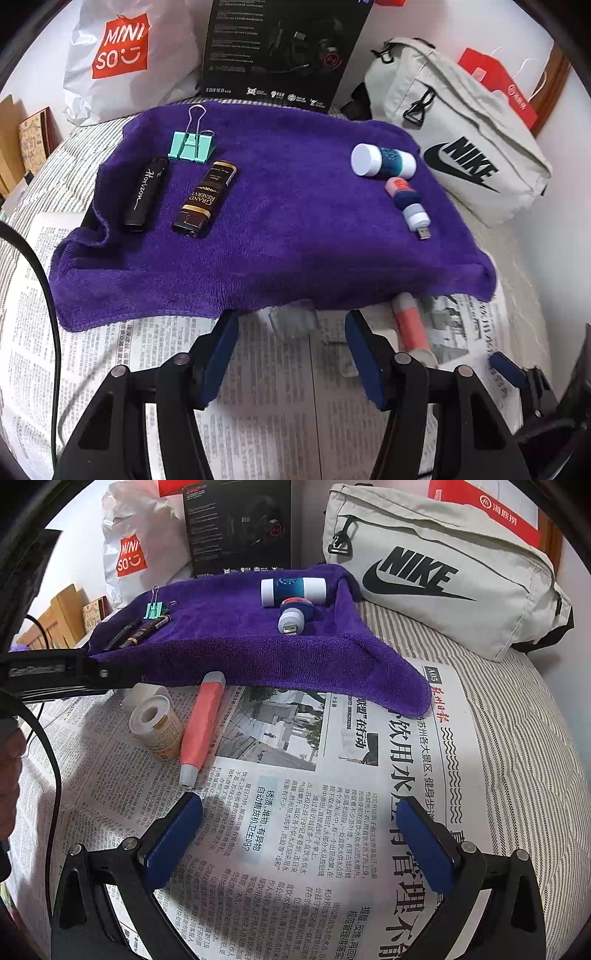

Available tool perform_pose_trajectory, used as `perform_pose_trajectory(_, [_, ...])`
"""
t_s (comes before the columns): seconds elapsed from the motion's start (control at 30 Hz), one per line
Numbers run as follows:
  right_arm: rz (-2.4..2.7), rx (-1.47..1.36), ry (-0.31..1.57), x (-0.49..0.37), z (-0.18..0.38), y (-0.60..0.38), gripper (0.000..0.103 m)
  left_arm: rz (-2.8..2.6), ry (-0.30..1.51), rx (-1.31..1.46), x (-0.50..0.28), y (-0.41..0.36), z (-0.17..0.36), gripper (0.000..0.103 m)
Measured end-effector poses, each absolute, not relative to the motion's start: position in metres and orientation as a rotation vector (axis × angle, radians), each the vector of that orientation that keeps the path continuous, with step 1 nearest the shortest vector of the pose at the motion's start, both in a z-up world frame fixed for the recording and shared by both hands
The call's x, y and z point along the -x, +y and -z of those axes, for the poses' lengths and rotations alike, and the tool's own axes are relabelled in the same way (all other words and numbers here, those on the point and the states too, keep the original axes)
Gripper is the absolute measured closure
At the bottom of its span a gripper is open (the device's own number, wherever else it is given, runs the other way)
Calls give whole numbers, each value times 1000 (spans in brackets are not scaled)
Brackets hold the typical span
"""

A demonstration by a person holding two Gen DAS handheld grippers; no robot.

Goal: Organize rigid objects
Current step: 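Grasp the clear plastic cup with the left tool while the right tool grasps the pink marker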

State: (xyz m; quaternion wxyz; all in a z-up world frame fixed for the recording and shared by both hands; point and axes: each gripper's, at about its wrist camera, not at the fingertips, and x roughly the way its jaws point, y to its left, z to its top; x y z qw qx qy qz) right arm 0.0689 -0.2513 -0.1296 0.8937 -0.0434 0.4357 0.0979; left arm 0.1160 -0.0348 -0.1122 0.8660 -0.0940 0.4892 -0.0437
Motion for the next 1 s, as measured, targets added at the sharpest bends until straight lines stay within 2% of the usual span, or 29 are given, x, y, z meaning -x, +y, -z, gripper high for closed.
perform_pose_trajectory(0.03, [-203, 90, 904, -69, 130, -251, 0, 94, 1032, 199, -118, -36, 115, 53])
perform_pose_trajectory(0.17, [-203, 89, 904, -69, 129, -251, 0, 89, 1015, 184, -119, -37, 117, 57])
perform_pose_trajectory(0.33, [-203, 89, 904, -69, 129, -251, 0, 87, 999, 139, -118, -37, 118, 75])
perform_pose_trajectory(0.77, [-207, 83, 911, -69, 128, -253, 0, 107, 991, 71, -96, -9, 112, 75])
perform_pose_trajectory(1.0, [-334, -5, 909, -62, 106, -248, 0, 76, 993, 71, -81, 17, 112, 75])
